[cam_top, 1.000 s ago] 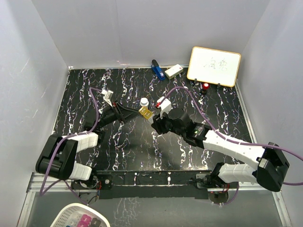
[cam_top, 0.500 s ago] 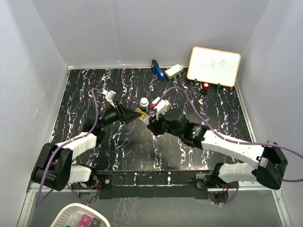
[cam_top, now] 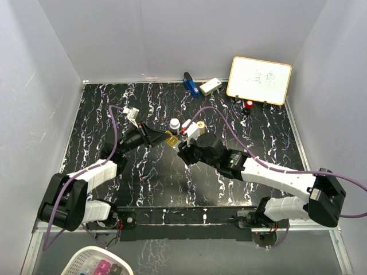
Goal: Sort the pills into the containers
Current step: Open the pill container at the center of the board.
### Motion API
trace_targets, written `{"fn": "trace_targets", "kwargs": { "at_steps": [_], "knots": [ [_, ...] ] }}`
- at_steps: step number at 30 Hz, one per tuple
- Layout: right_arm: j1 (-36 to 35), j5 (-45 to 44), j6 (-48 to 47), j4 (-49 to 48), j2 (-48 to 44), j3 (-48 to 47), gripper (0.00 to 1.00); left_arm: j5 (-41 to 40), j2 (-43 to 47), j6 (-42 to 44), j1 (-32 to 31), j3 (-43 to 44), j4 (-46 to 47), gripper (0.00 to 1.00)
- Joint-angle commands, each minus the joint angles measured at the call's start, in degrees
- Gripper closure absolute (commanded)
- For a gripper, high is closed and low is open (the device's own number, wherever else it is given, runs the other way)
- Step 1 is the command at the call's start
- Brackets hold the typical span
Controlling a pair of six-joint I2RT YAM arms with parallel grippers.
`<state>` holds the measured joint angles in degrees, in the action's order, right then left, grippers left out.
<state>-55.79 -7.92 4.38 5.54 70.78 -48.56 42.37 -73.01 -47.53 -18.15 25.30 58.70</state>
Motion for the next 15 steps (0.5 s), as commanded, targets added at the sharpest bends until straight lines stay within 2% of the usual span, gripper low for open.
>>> {"fn": "trace_targets", "kwargs": {
  "at_steps": [1,2,5,8,11,15],
  "knots": [
    [0.12,-3.38,0.12,-7.01,0.2,-2.34,1.0,1.95,1.66,0.35,-0.3,2.11,0.81,1.0],
    [0.08,-3.67,0.25,-7.03,0.43,-2.55,0.87,1.79,1.87,0.7,-0.3,2.2,0.24,1.0],
    [0.12,-4.39,0.29,-7.08,0.68,-3.17,0.58,1.11,3.11,1.96,-0.39,1.97,-1.4,1.0],
    [0.11,-5.53,-0.1,-7.12,0.35,-3.38,0.37,0.19,4.53,2.82,-0.39,1.91,-3.09,1.0],
    [0.09,-6.51,-1.01,-6.92,-0.52,-3.29,0.27,-0.81,6.06,3.73,-0.39,2.24,-5.01,1.0],
    [0.11,-6.95,-1.6,-6.51,-2.27,-3.17,0.26,-3.42,7.86,5.62,-0.39,2.4,-8.49,1.0]
  ]
}}
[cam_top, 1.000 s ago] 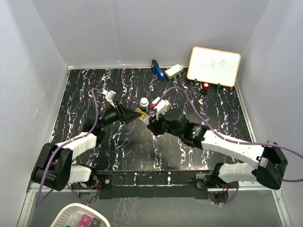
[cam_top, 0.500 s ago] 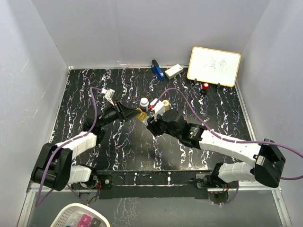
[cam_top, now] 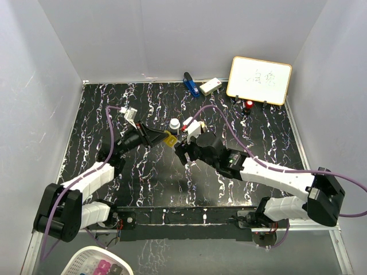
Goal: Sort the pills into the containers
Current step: Open the pill container at the center of the board.
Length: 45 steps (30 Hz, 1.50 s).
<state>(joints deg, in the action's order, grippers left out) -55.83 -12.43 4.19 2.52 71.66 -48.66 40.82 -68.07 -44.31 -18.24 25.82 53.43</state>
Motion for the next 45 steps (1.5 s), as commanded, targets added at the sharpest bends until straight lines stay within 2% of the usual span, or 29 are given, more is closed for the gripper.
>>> {"fn": "trace_targets", "kwargs": {
  "at_steps": [1,4,8,10,15,18,23,29,37,40,45],
  "knots": [
    [0.18,-2.28,-1.5,-3.41,-3.61,-2.89,0.26,-2.5,3.35,2.69,-0.31,1.91,-3.79,1.0],
    [0.16,-1.34,-1.45,-3.47,-4.83,-2.12,0.29,-4.16,4.18,2.92,-0.31,2.33,-5.62,1.0],
    [0.06,0.04,-1.82,-3.75,-5.97,-0.95,0.4,-5.67,4.59,3.97,-0.31,4.27,-10.17,1.0],
    [0.07,0.9,-1.95,-3.68,-6.29,-0.74,0.41,-6.73,5.05,4.06,-0.31,4.78,-11.55,1.0],
    [-0.06,2.44,-1.96,-4.06,-6.05,-0.06,0.41,-8.32,5.83,4.06,-0.31,5.66,-13.35,1.0],
    [-0.16,3.82,-1.98,-4.19,-5.57,0.22,0.36,-8.81,6.17,3.83,-0.33,5.86,-13.89,1.0],
    [-0.5,2.48,-2.18,-4.5,-4.28,0.68,0.3,-8.6,6.37,3.42,-0.31,6.05,-14.3,1.0],
    [-0.63,0.25,-2.47,-5.15,-2.18,0.93,0.29,-8.18,6.76,2.89,-0.31,6.05,-14.12,1.0],
    [-0.64,-3.62,-2.41,-5.85,-0.81,1.59,0.41,-7.45,7.3,2.21,-0.31,6.25,-13.97,1.0],
    [-0.67,-4.33,-2.42,-6.48,-1.41,1.88,0.47,-7.27,7.42,2.28,-0.34,6.0,-14.04,1.0],
    [-0.68,-4.72,-2.37,-7.36,-3.22,2.32,0.52,-7.12,7.42,2.35,-0.31,5.58,-14.15,1.0]
  ]
}}
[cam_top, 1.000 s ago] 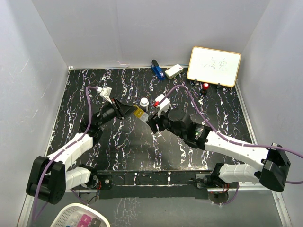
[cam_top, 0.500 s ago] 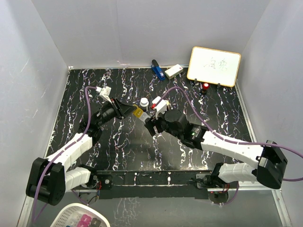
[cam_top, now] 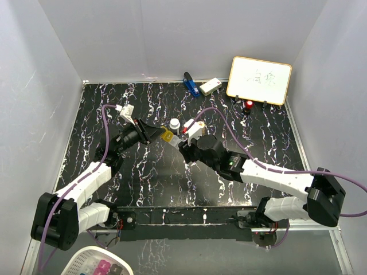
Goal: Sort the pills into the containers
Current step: Open the pill container at the center of the board.
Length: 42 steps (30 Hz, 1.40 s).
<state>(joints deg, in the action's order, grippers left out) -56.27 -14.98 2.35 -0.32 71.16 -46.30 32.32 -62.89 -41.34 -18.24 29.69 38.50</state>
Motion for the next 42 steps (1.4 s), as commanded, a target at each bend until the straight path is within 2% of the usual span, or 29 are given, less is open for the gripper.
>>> {"fn": "trace_targets", "kwargs": {
  "at_steps": [1,14,22,27,28,29,30,31,32,35,42],
  "knots": [
    [-0.23,-2.42,-0.51,-4.66,-3.03,0.06,0.53,1.47,2.25,-0.73,-0.31,1.69,1.0,1.0],
    [-0.2,-5.14,-1.49,-6.97,-4.65,0.43,0.6,3.33,2.73,-2.45,-0.31,0.86,2.94,1.0],
    [-0.22,-4.46,-1.81,-6.8,-4.39,0.48,0.89,4.44,2.55,-4.55,-0.31,0.49,6.07,1.0],
    [-0.24,-5.16,-2.34,-6.8,-6.56,1.21,0.91,4.92,2.84,-4.56,-0.31,0.73,6.02,1.0],
    [-0.2,-5.41,-2.35,-6.76,-6.94,1.29,0.87,4.92,2.77,-4.5,-0.31,0.72,5.87,1.0],
    [-0.23,-5.69,-2.31,-6.67,-7.31,1.18,0.74,4.93,2.73,-4.45,-0.31,0.65,5.88,1.0],
    [-0.24,-6.06,-2.2,-6.51,-7.64,1.13,0.54,4.91,2.68,-4.45,-0.31,0.59,5.66,1.0],
    [-0.24,-6.57,-2.1,-6.34,-8.06,1.05,0.4,4.76,2.61,-4.38,-0.31,0.64,5.48,1.0],
    [-0.24,-6.86,-2.15,-6.05,-8.46,0.92,0.34,4.57,2.57,-4.18,-0.35,0.56,5.11,1.0],
    [-0.24,-7.13,-2.5,-4.85,-9.88,0.1,0.28,3.72,2.77,-3.12,-0.31,0.62,3.44,1.0],
    [-0.29,-3.72,-2.77,-1.39,-10.51,-3.37,0.29,1.33,2.74,0.26,-0.31,1.07,-0.92,1.0]
  ]
}}
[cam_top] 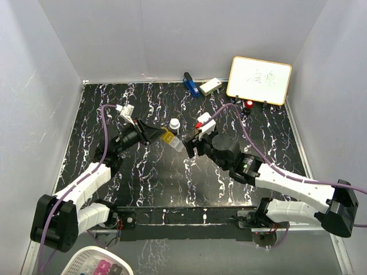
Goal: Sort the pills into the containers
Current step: Open the pill container at the center of the board.
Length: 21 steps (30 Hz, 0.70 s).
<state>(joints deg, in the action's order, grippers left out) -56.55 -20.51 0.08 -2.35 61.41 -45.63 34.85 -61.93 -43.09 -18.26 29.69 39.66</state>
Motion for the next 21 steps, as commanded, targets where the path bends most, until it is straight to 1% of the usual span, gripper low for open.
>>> {"fn": "trace_targets", "kwargs": {
  "at_steps": [1,5,13,21],
  "knots": [
    [-0.03,2.46,-0.46,1.02,-0.38,-4.36,0.3,-1.57,1.74,2.18,-0.28,1.11,-2.42,1.0],
    [-0.2,4.9,-0.72,2.41,1.66,-6.01,0.32,-1.67,1.08,2.66,-0.28,1.51,-3.62,1.0],
    [-0.57,8.57,-1.3,3.58,7.16,-7.71,0.32,-1.1,-0.06,2.23,-0.28,1.86,-3.65,1.0],
    [-0.84,10.75,-1.11,3.02,9.58,-7.97,0.32,-0.86,-1.03,1.95,-0.28,2.04,-4.09,1.0]
  ]
}}
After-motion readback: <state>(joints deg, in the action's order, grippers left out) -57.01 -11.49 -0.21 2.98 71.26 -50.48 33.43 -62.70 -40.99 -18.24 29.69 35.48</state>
